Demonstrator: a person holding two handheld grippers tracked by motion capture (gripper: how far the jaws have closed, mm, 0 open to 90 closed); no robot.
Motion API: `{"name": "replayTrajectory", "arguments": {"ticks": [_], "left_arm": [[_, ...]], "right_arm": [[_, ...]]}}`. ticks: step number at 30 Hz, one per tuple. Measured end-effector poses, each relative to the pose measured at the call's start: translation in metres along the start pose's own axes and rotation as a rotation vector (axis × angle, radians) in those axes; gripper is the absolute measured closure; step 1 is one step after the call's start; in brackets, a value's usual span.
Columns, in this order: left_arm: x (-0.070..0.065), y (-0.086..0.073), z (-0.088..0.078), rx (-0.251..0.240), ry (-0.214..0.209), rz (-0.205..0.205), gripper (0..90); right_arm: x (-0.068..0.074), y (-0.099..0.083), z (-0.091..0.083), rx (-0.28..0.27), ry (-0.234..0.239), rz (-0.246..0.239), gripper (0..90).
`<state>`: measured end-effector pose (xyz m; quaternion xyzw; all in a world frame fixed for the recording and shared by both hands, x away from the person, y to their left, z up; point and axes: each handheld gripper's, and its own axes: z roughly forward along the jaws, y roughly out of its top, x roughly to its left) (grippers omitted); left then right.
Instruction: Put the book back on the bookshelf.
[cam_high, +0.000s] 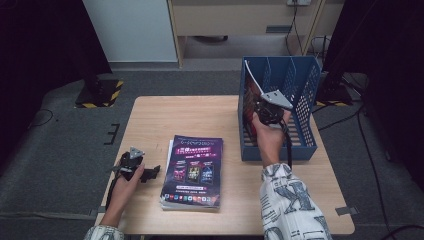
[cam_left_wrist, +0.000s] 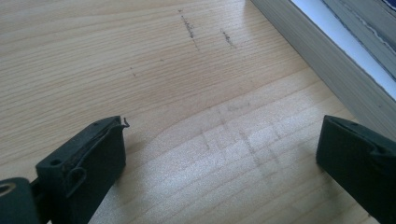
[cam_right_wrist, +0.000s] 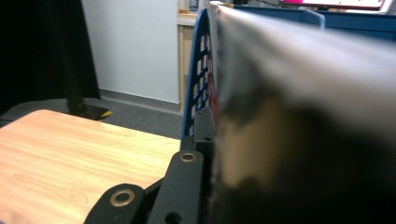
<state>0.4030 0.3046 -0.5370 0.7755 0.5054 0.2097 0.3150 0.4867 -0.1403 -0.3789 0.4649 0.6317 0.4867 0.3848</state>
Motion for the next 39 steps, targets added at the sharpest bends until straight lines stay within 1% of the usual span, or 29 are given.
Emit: {"name": "replayTrajectory", "arguments": {"ticks": [1,5,6,7,8,10,12,13,14,19,21,22,23,26,27,28,31,32,33,34,36,39], "left_arm": [[0.000,0.000,0.000,0.000,0.000,0.000,0.6],[0.000,0.000,0.000,-0.001,-0.001,-0.001,0.6],[0.000,0.000,0.000,-0.001,-0.001,-0.001,0.6],[0.000,0.000,0.000,0.000,-0.001,0.001,0.6],[0.000,0.000,0.000,0.000,-0.002,0.002,0.5],[0.000,0.000,0.000,-0.001,-0.002,0.000,0.6],[0.000,0.000,0.000,-0.002,-0.002,0.000,0.5],[0.000,0.000,0.000,-0.001,-0.002,0.000,0.5],[0.000,0.000,0.000,-0.001,-0.003,0.001,0.5],[0.000,0.000,0.000,-0.002,-0.002,0.001,0.5],[0.000,0.000,0.000,-0.002,-0.003,0.001,0.6],[0.000,0.000,0.000,-0.002,-0.003,0.001,0.6],[0.000,0.000,0.000,-0.001,-0.003,0.001,0.5],[0.000,0.000,0.000,-0.001,-0.003,0.002,0.5],[0.000,0.000,0.000,-0.001,-0.004,0.003,0.4],[0.000,0.000,0.000,-0.001,-0.004,0.002,0.4],[0.000,0.000,0.000,0.001,-0.003,0.004,0.4],[0.000,0.000,0.000,0.001,-0.003,0.004,0.4],[0.000,0.000,0.000,0.001,-0.004,0.004,0.4],[0.000,0.000,0.000,0.001,-0.004,0.004,0.4],[0.000,0.000,0.000,0.001,-0.003,0.005,0.4],[0.000,0.000,0.000,0.001,-0.004,0.004,0.3]], "right_arm": [[0.000,0.000,0.000,-0.001,-0.012,0.003,87.0],[0.002,0.003,0.002,-0.003,-0.088,0.004,87.0],[0.002,0.003,0.002,-0.003,-0.088,0.004,87.0],[0.002,0.005,0.004,-0.008,-0.122,0.009,87.1],[0.002,0.006,0.005,-0.010,-0.123,0.014,87.1],[0.005,0.007,0.008,-0.003,-0.135,0.000,87.1],[0.006,0.007,0.011,-0.004,-0.139,-0.001,87.0],[0.009,0.006,0.014,0.006,-0.144,-0.006,87.0],[0.010,0.005,0.015,0.003,-0.145,-0.005,86.9],[0.021,0.003,0.018,0.003,-0.121,-0.034,86.5],[0.024,0.003,0.019,0.007,-0.102,-0.032,84.0],[0.024,0.003,0.019,0.007,-0.102,-0.032,84.0],[0.025,0.003,0.018,0.006,-0.091,-0.029,76.7],[0.025,0.003,0.015,0.000,-0.074,-0.032,65.3],[0.025,0.003,0.013,-0.001,-0.066,-0.040,61.1],[0.024,0.003,0.012,-0.006,-0.053,-0.037,57.6],[0.021,0.001,0.008,-0.016,-0.028,-0.022,50.2],[0.021,0.001,0.008,-0.016,-0.028,-0.022,50.2],[0.020,-0.001,0.007,0.002,0.000,-0.019,44.4],[0.020,-0.002,0.006,0.004,0.000,-0.025,43.3],[0.021,-0.005,0.005,0.006,0.016,-0.019,39.8],[0.021,-0.008,0.004,0.029,0.033,-0.022,34.2]]}}
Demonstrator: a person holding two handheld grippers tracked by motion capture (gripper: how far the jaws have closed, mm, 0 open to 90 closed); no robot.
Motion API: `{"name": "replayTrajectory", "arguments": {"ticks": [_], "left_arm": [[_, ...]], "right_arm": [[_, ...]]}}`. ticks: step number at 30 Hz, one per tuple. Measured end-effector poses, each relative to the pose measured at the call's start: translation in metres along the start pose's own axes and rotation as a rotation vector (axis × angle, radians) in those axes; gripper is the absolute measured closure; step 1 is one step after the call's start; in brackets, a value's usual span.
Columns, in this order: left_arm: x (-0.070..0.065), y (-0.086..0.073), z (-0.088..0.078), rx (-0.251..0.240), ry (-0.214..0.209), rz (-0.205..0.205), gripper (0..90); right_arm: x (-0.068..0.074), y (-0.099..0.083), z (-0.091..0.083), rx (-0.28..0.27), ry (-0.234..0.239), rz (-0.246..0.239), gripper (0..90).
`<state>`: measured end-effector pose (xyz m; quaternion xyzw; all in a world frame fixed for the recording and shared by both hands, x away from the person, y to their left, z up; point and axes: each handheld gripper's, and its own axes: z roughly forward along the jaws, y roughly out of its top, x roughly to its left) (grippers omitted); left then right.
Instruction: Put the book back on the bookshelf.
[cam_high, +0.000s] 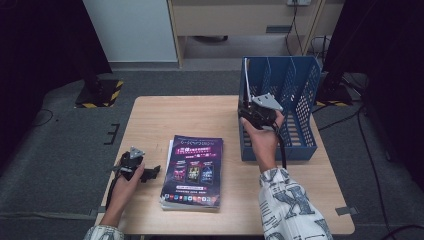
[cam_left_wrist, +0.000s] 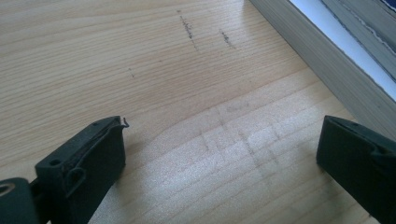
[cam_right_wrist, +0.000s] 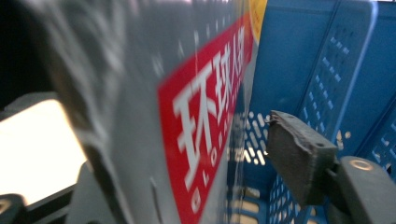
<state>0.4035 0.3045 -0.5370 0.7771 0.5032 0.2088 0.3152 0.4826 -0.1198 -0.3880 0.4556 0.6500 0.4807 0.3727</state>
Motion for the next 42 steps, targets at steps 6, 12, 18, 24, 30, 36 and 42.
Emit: {"name": "replayTrajectory", "arguments": {"ticks": [6,12,18,24,30,36,42], "left_arm": [[0.000,0.000,0.000,0.001,0.000,0.001,0.3],[0.000,0.000,0.000,0.002,-0.001,0.002,0.1],[0.000,0.000,0.000,0.002,-0.001,0.003,0.0],[0.000,0.000,0.000,0.002,-0.002,0.003,0.0],[0.000,0.001,0.001,0.002,-0.004,0.003,0.0],[0.000,0.001,0.001,0.004,-0.009,0.003,0.0],[0.000,0.000,0.001,0.002,-0.007,0.003,0.0]], "right_arm": [[0.002,-0.004,-0.006,-0.001,0.035,0.022,28.2],[0.006,-0.009,-0.015,0.007,0.085,0.028,23.1],[0.005,-0.016,-0.023,0.015,0.107,0.038,19.1],[0.001,-0.029,-0.031,0.047,0.141,0.056,15.2],[-0.001,-0.044,-0.047,0.061,0.194,0.050,10.6],[0.000,-0.065,-0.070,0.040,0.243,0.040,11.0],[0.011,-0.085,-0.085,0.081,0.293,0.019,16.2]]}}
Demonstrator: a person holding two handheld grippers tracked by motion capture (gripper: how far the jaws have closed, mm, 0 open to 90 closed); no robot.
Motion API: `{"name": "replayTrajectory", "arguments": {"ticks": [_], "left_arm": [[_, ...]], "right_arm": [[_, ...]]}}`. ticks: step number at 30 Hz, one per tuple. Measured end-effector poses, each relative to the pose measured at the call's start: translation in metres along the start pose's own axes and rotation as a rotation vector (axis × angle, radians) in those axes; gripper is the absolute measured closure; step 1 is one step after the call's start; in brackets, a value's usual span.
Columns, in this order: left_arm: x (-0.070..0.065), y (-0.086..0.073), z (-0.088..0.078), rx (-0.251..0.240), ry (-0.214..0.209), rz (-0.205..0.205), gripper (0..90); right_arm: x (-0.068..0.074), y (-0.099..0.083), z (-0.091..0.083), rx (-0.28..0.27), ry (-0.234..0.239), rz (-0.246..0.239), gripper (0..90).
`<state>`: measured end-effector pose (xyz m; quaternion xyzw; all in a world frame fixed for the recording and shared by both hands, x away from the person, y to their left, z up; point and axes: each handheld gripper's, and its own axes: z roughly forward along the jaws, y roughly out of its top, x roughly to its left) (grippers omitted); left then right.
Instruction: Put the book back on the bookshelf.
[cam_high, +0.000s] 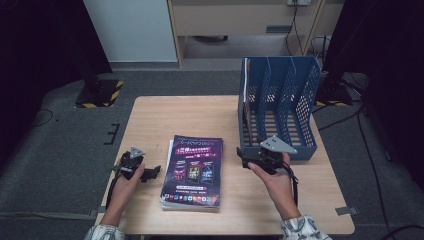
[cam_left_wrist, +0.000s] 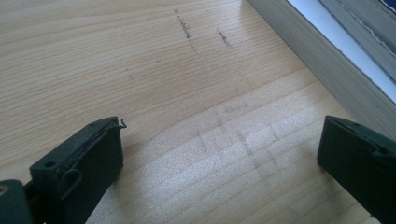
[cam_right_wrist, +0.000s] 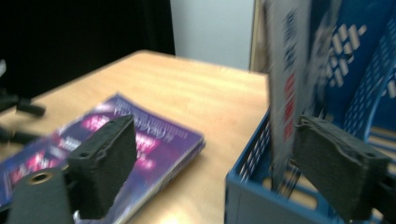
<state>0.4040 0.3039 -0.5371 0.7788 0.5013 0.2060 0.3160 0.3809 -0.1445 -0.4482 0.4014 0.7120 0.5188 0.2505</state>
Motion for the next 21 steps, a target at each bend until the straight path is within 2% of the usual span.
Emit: {"name": "replayTrajectory", "arguments": {"ticks": [7,12,14,17,18,21], "left_arm": [[0.000,0.000,0.000,0.002,-0.003,0.008,0.0],[0.000,0.000,-0.002,-0.003,-0.006,0.012,2.2],[0.000,0.000,-0.002,-0.003,-0.008,0.012,5.1],[-0.001,0.001,-0.008,-0.018,-0.020,0.000,5.7],[-0.002,0.001,-0.009,-0.037,-0.033,0.003,6.0],[-0.005,0.003,-0.015,-0.056,-0.048,-0.008,6.1]], "right_arm": [[0.015,-0.008,0.001,0.009,0.044,0.013,18.7],[0.027,-0.017,0.004,0.034,0.058,-0.021,22.4],[0.032,-0.020,0.007,0.054,0.078,-0.027,23.9],[0.039,-0.023,0.014,0.078,0.097,-0.045,27.6],[0.041,-0.025,0.016,0.087,0.100,-0.055,28.2],[0.048,-0.029,0.020,0.127,0.102,-0.096,31.1]]}}
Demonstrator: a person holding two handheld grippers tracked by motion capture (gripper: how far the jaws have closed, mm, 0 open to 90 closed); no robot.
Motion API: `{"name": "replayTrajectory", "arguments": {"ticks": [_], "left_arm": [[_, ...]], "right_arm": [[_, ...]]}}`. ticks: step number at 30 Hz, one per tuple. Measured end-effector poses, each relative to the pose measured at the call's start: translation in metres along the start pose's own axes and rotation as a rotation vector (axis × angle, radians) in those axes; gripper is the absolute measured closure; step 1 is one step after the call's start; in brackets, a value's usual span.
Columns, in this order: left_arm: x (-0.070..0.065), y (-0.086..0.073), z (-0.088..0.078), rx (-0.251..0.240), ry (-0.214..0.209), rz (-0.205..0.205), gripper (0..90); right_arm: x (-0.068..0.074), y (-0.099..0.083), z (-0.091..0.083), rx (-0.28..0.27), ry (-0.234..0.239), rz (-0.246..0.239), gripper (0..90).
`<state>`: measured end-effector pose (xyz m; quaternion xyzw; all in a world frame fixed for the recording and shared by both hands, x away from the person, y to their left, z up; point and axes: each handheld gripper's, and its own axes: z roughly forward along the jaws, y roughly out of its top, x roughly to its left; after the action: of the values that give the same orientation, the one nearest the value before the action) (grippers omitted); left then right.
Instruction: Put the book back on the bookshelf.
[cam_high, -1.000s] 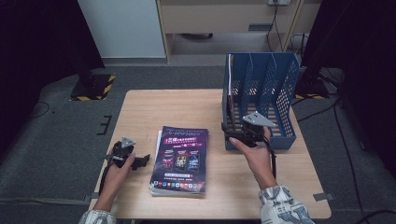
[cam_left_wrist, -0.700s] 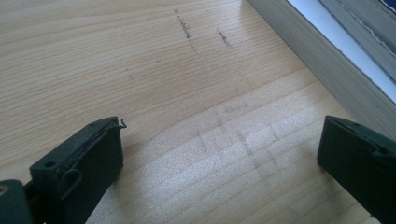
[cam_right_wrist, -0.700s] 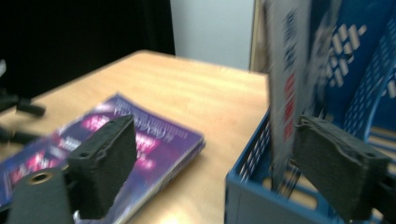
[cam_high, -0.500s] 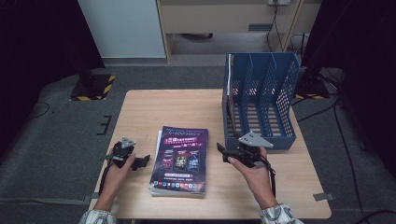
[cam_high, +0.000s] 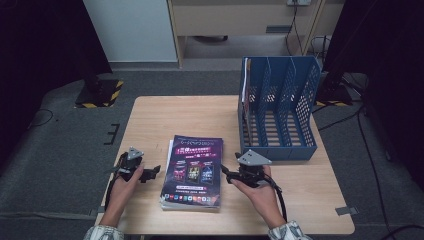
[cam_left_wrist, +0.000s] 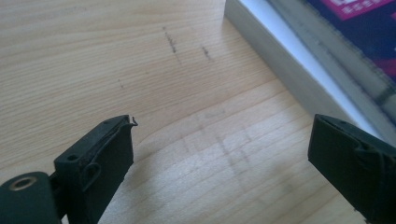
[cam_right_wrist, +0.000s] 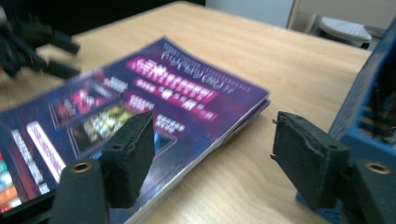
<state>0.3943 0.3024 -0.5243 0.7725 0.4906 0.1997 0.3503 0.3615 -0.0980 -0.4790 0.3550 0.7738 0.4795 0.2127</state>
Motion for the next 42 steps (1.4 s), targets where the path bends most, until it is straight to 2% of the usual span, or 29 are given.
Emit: {"name": "replayTrajectory", "arguments": {"ticks": [2,5,7,12,17,22,25,29,36,38,39,42], "left_arm": [[-0.002,0.001,-0.003,-0.015,-0.002,-0.007,6.6],[-0.009,0.008,-0.014,-0.070,-0.025,-0.011,6.6],[-0.012,0.010,-0.018,-0.088,-0.032,-0.021,7.4],[-0.026,0.013,-0.023,-0.098,-0.062,0.034,10.1],[-0.033,0.016,-0.024,-0.115,-0.081,0.055,15.0],[-0.038,0.017,-0.024,-0.113,-0.109,0.080,22.0],[-0.040,0.018,-0.024,-0.116,-0.127,0.081,27.9],[-0.047,0.019,-0.021,-0.102,-0.154,0.112,35.8],[-0.056,0.019,-0.012,-0.068,-0.183,0.148,48.1],[-0.058,0.019,-0.011,-0.062,-0.199,0.154,49.7],[-0.059,0.018,-0.008,-0.037,-0.195,0.163,51.1],[-0.059,0.017,-0.007,-0.037,-0.204,0.157,51.5]], "right_arm": [[0.002,-0.002,0.002,0.012,0.009,-0.011,32.6],[0.006,-0.005,0.006,0.038,0.028,-0.028,37.0],[0.007,-0.006,0.008,0.045,0.038,-0.017,38.1],[0.008,-0.008,0.009,0.054,0.048,-0.011,38.6],[0.007,-0.008,0.010,0.048,0.057,-0.010,41.9],[0.008,-0.009,0.011,0.051,0.065,-0.017,44.3],[0.008,-0.010,0.012,0.048,0.075,-0.012,47.6],[0.007,-0.010,0.013,0.050,0.085,-0.017,51.3],[0.007,-0.012,0.014,0.056,0.086,-0.005,47.7],[0.008,-0.013,0.015,0.063,0.091,-0.003,45.1],[0.009,-0.013,0.016,0.070,0.101,-0.004,43.6],[0.010,-0.014,0.018,0.079,0.110,-0.004,41.0]]}}
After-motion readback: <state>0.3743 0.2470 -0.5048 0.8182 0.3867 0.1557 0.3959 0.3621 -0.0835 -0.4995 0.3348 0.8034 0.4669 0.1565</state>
